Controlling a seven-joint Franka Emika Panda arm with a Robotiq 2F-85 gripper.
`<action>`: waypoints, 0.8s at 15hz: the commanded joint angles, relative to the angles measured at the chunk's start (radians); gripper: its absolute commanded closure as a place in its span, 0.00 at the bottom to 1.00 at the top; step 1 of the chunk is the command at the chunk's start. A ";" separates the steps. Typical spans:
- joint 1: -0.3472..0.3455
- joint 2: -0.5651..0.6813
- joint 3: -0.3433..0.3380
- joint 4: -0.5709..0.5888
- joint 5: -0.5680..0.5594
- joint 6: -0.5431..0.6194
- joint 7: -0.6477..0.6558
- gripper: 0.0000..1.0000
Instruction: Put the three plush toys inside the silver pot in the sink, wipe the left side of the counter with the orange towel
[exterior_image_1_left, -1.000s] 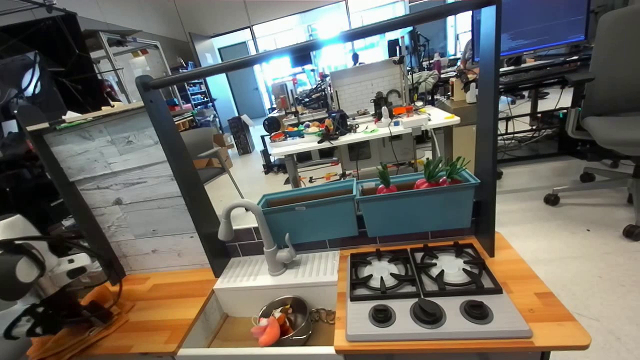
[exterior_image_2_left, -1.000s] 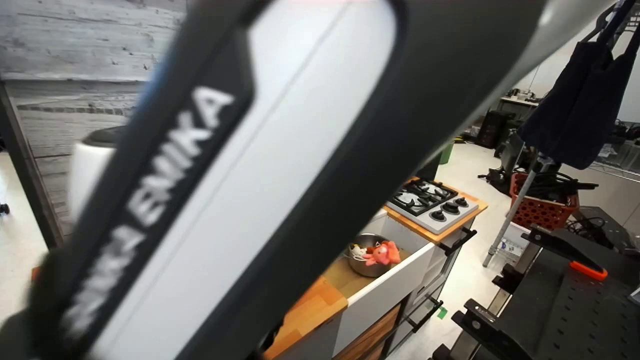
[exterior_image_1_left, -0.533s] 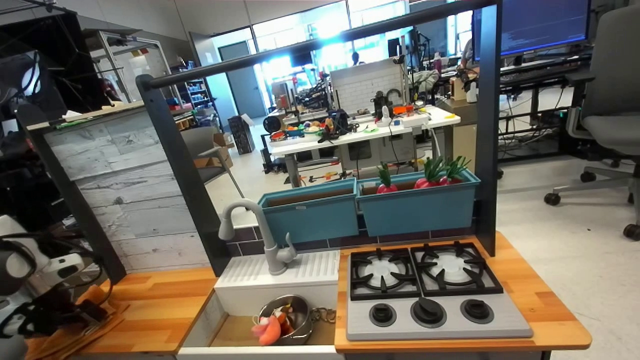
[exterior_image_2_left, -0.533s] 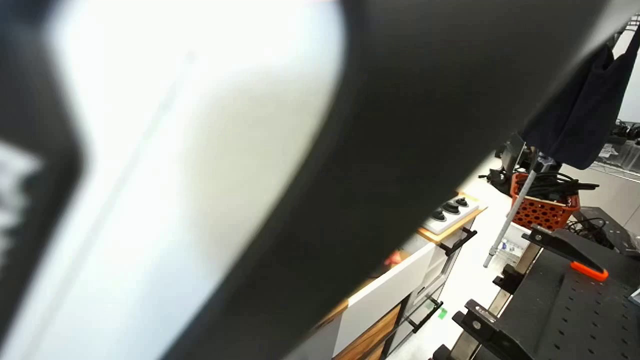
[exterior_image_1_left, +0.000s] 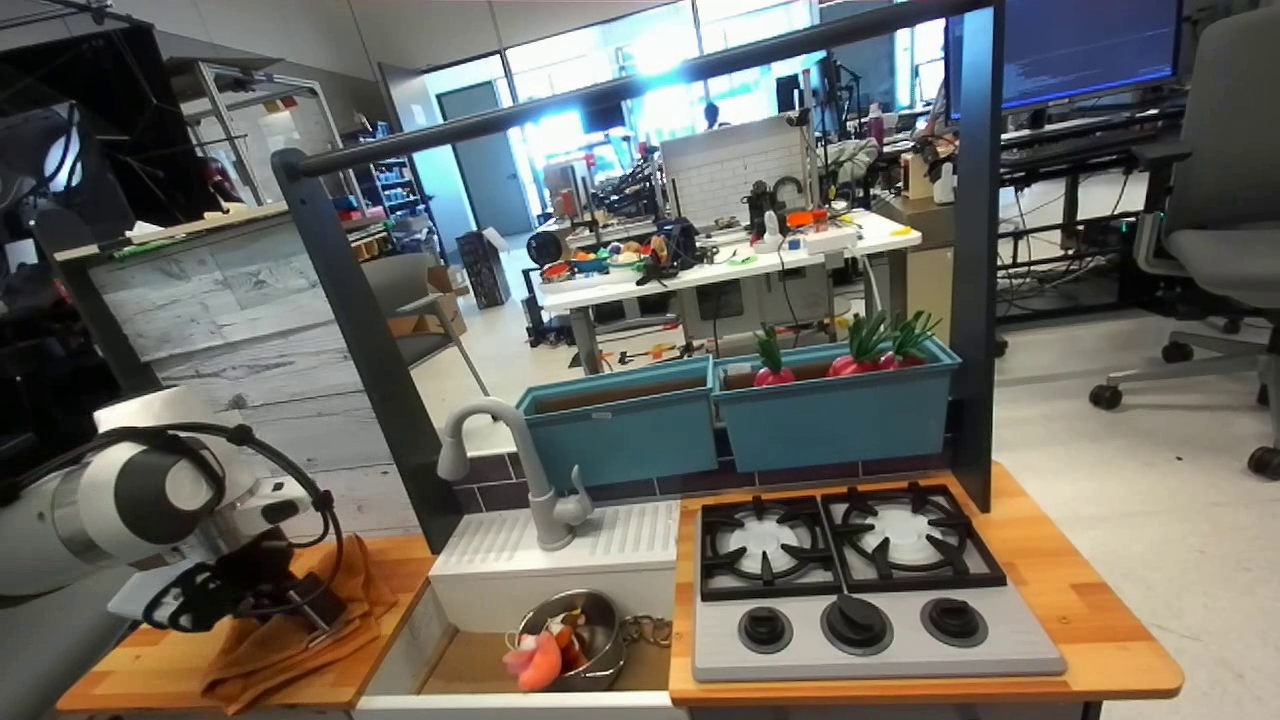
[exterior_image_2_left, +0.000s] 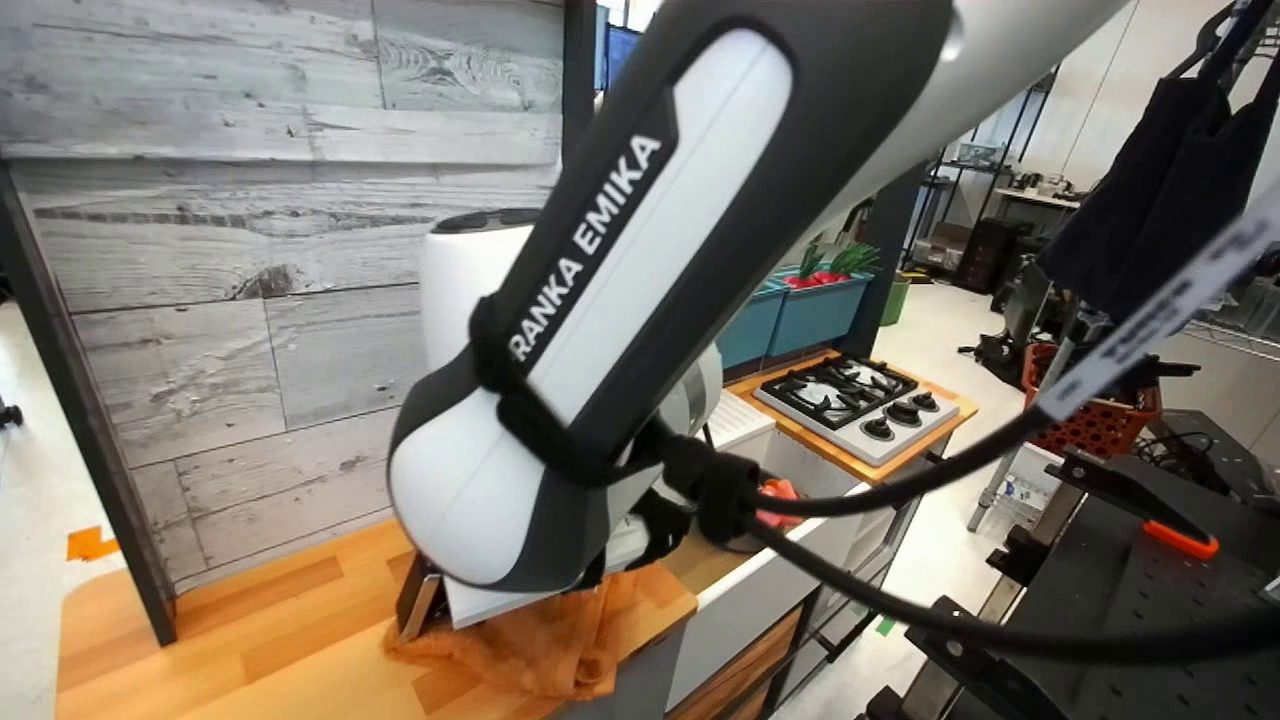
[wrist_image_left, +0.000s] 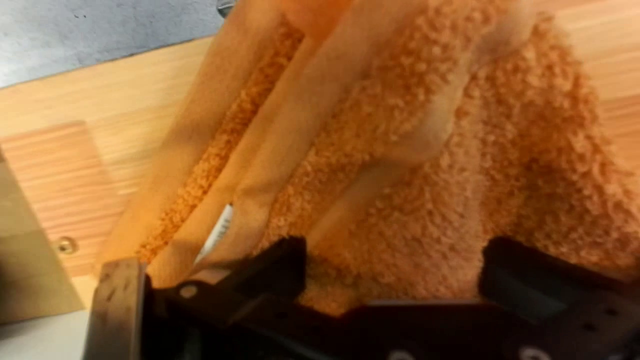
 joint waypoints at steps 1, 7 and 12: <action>-0.022 -0.011 -0.005 -0.050 0.011 0.003 0.041 0.00; 0.042 0.088 0.028 0.128 -0.029 -0.044 0.028 0.00; 0.130 0.107 0.060 0.230 -0.046 -0.085 0.008 0.00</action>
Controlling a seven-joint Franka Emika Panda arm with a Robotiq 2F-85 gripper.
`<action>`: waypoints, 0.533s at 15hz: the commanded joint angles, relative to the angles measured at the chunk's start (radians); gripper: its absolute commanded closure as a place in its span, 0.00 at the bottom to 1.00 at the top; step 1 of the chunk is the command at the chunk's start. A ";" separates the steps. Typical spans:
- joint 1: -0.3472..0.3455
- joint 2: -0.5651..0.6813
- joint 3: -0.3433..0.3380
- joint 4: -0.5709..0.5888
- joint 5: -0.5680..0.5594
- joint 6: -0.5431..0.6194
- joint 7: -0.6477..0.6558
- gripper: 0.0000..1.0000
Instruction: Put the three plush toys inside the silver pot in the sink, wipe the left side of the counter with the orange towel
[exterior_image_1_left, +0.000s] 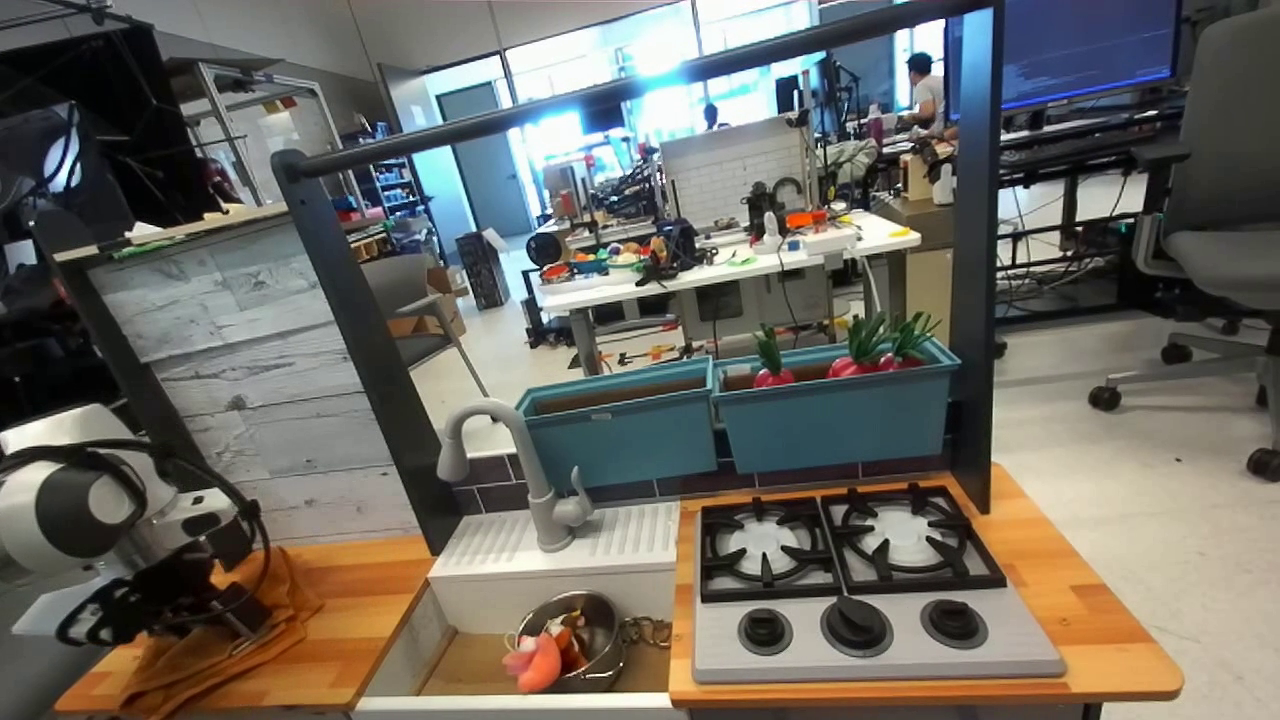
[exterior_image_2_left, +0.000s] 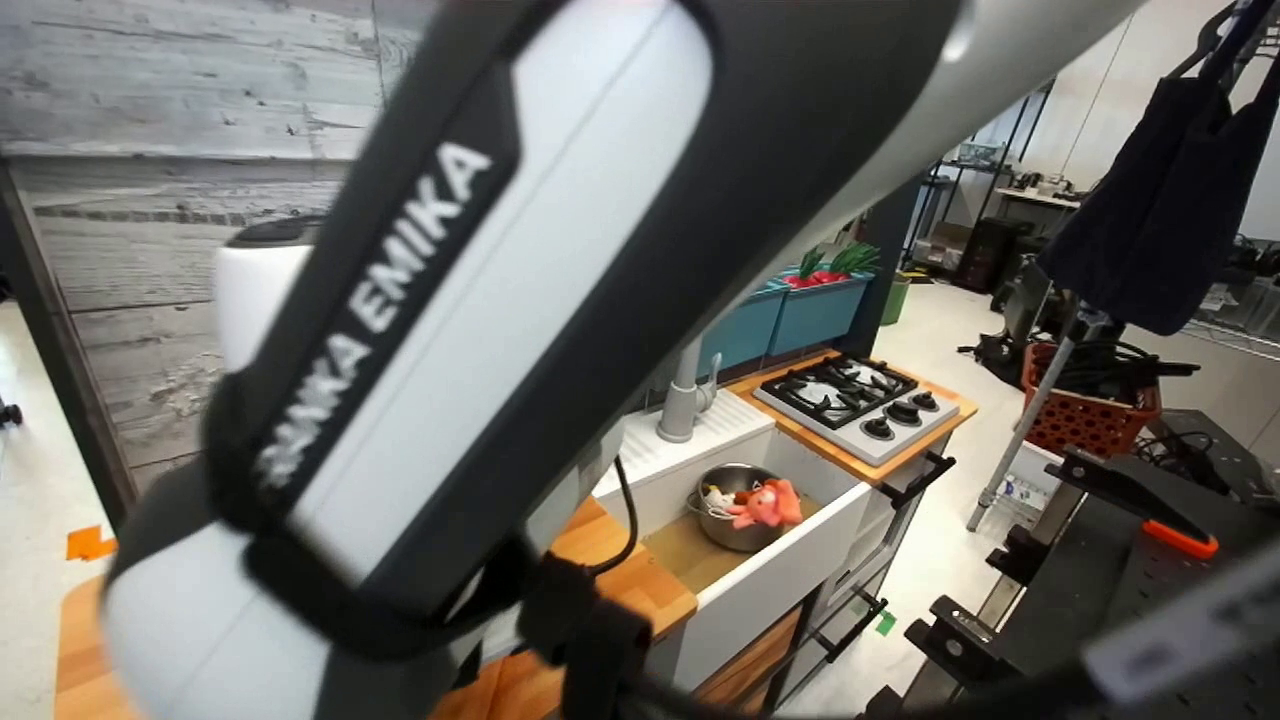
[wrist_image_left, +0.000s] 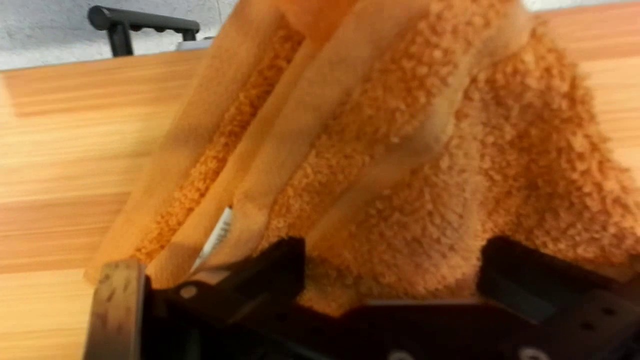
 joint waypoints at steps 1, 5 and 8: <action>0.033 0.051 0.027 0.103 -0.012 -0.052 -0.017 0.00; -0.004 0.019 0.027 0.036 0.017 -0.066 -0.023 0.00; -0.056 -0.019 -0.004 -0.059 0.041 -0.040 0.018 0.00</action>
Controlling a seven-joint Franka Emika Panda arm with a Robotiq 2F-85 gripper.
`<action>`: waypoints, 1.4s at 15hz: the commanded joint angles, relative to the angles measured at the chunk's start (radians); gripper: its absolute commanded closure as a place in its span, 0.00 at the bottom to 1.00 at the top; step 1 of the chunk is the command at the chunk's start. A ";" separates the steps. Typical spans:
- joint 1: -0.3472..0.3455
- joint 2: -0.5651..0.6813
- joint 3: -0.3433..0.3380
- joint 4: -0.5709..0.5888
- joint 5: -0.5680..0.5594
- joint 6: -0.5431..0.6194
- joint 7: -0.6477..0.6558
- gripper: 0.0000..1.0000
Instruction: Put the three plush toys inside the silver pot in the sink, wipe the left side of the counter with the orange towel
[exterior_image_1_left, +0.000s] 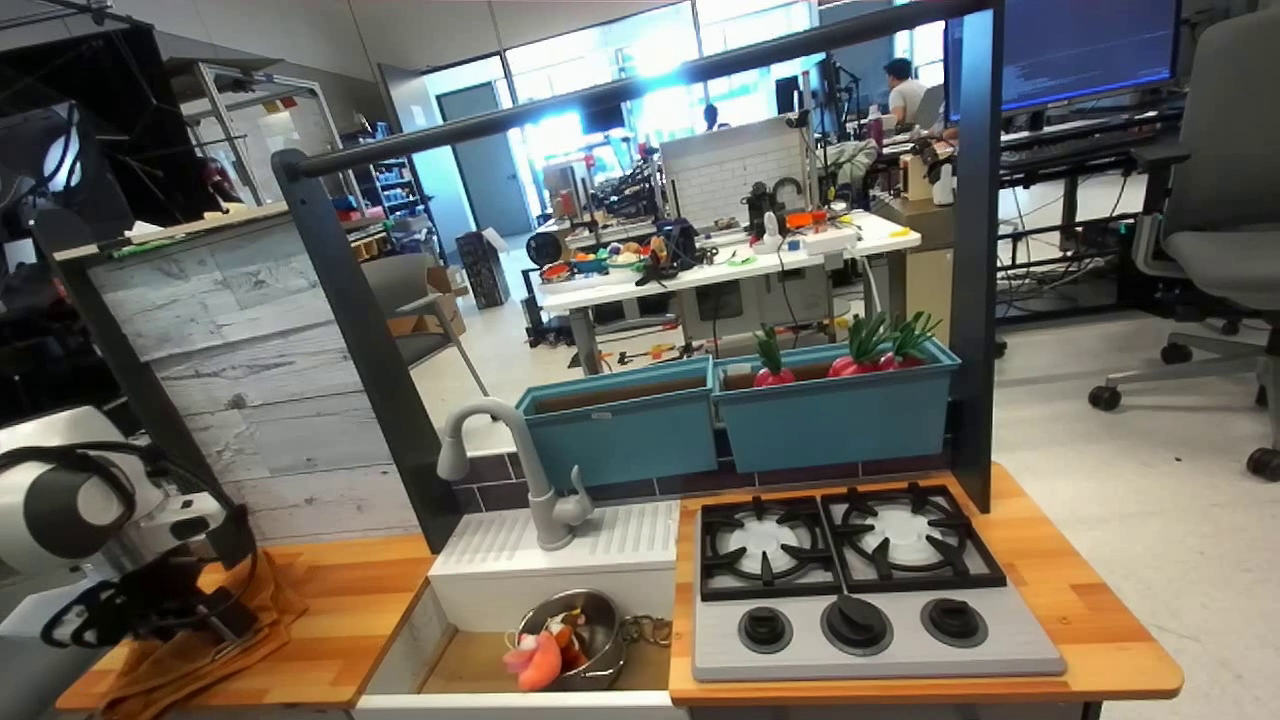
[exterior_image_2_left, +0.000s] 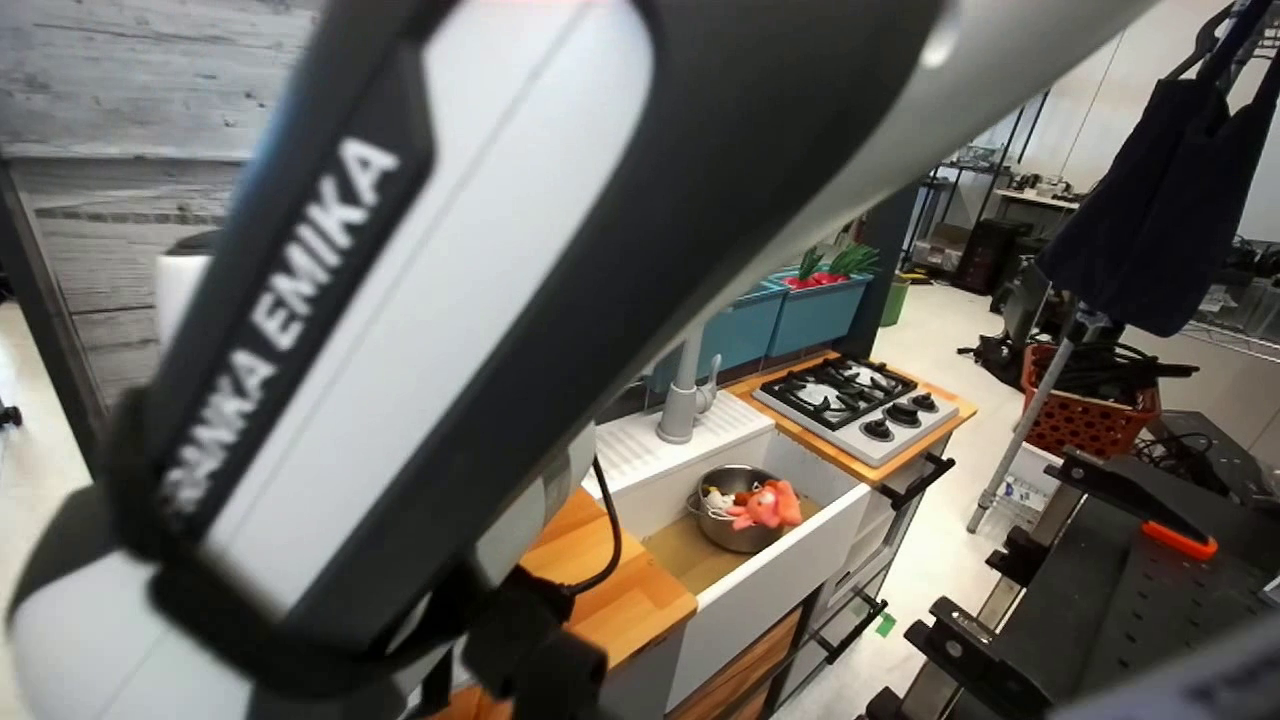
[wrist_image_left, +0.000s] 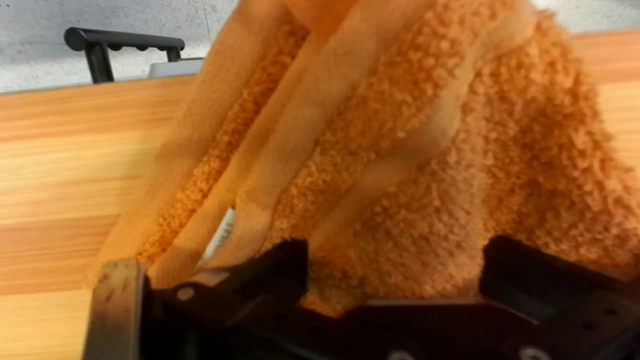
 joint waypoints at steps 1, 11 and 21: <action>-0.072 -0.049 -0.032 -0.123 0.032 0.017 0.032 0.00; -0.114 -0.018 0.008 -0.097 -0.010 -0.003 0.019 0.00; 0.059 0.075 0.063 0.120 -0.034 -0.044 -0.054 0.00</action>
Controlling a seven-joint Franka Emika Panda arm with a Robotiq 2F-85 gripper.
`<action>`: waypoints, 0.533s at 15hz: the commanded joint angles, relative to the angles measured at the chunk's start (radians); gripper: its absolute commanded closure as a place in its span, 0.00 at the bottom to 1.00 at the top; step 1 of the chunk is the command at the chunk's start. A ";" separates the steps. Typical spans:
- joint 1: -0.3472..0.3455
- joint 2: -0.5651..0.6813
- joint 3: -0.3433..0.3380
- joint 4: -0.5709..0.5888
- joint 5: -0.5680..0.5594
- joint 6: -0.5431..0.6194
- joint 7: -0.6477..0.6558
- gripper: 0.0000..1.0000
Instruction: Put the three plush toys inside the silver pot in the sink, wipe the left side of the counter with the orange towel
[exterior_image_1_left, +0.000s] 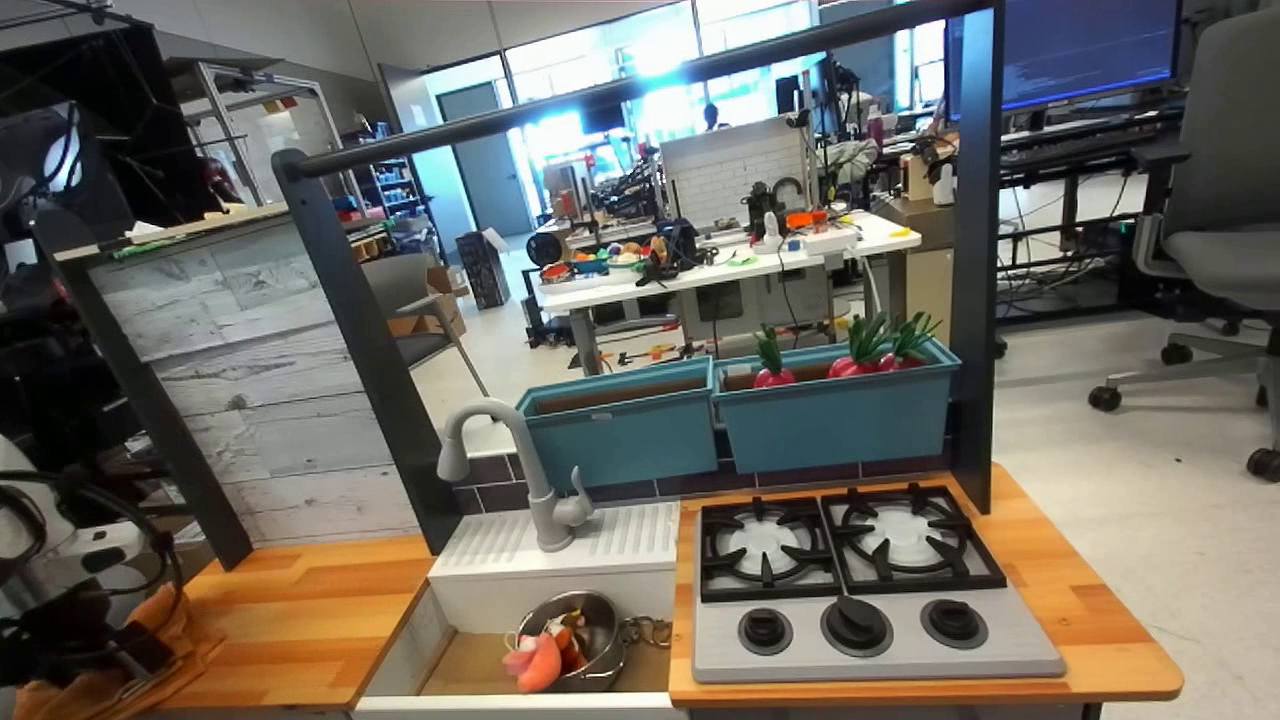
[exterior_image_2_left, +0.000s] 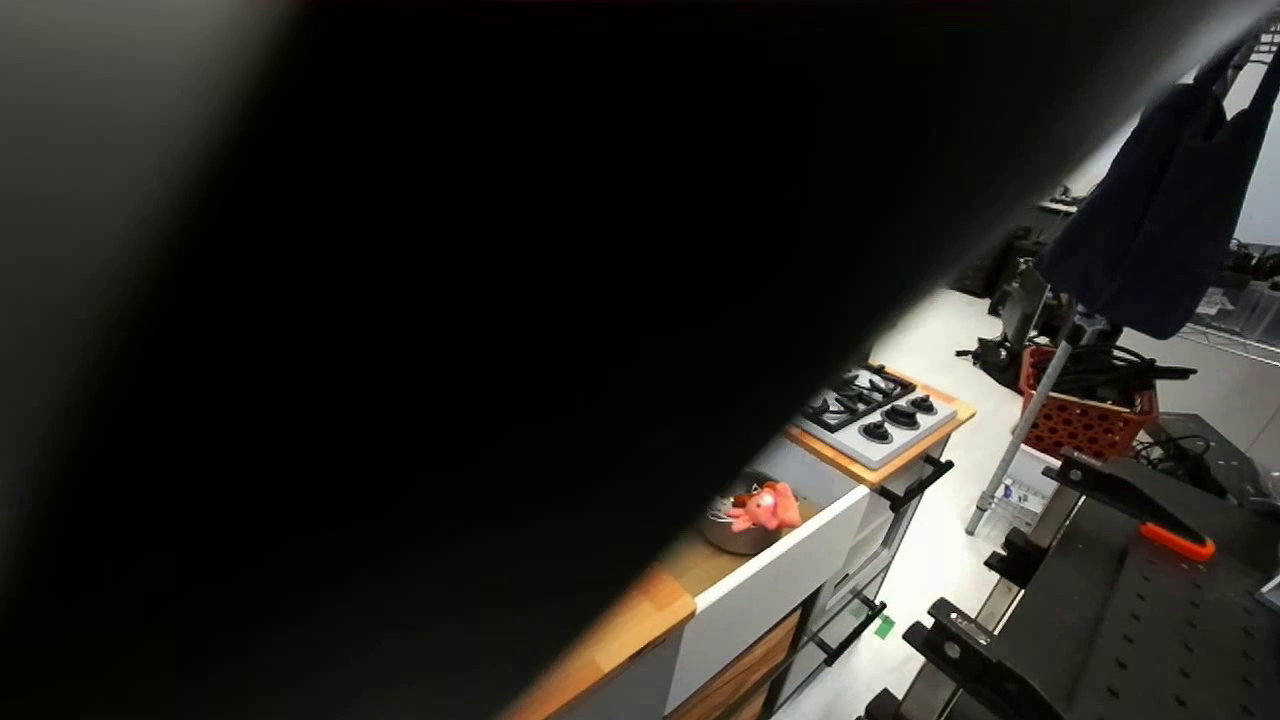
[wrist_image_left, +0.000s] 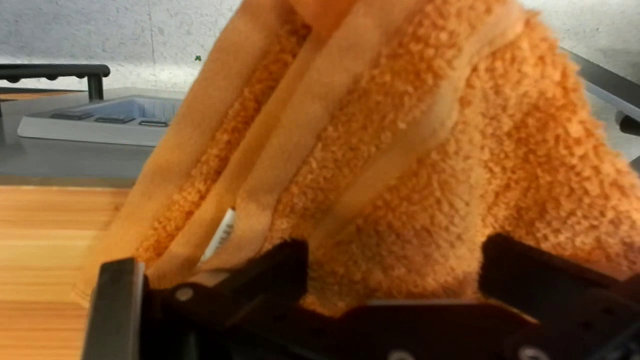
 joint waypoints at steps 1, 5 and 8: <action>-0.017 0.068 -0.032 0.100 0.002 -0.036 -0.020 0.00; -0.091 0.038 -0.114 0.028 0.022 0.003 0.046 0.00; -0.169 0.023 -0.146 -0.013 0.061 0.008 0.092 0.00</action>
